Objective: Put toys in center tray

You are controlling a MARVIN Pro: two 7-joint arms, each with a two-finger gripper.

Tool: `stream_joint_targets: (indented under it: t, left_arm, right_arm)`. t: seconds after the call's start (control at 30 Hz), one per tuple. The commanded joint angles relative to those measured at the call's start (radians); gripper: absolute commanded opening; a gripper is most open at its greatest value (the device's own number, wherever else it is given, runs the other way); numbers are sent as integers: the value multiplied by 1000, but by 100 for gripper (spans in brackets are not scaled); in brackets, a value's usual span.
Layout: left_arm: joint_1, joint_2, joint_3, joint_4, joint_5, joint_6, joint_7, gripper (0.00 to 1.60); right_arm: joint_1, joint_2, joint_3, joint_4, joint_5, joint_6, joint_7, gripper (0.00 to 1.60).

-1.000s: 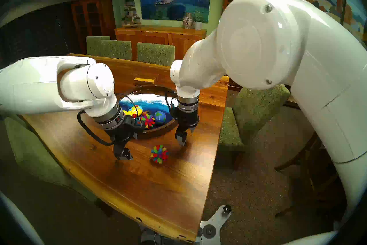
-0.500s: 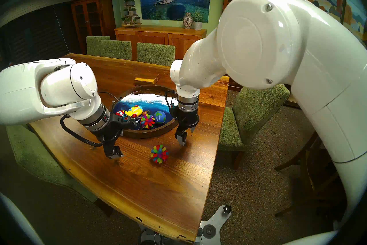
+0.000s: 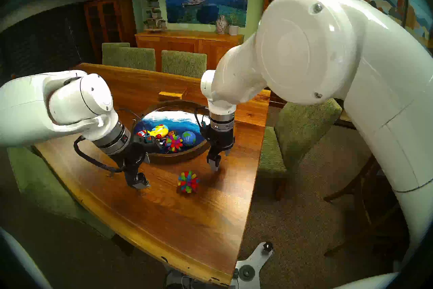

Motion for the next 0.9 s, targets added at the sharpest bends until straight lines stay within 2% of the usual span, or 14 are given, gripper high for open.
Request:
stream_joint_targets:
  t: [0.0,0.43,0.87]
  left_arm:
    - [35,-91,-45,6,-53,-20,57,160]
    - [158,-210,-97,72,-170,-68,202,160]
    - [231,-355,-136,172,-243,-84,209,160]
  right_arm:
    - [33,3,1,12,2,0,1,160]
    - [33,3,1,12,2,0,1,160]
    - [33,3,1,12,2,0,1,160]
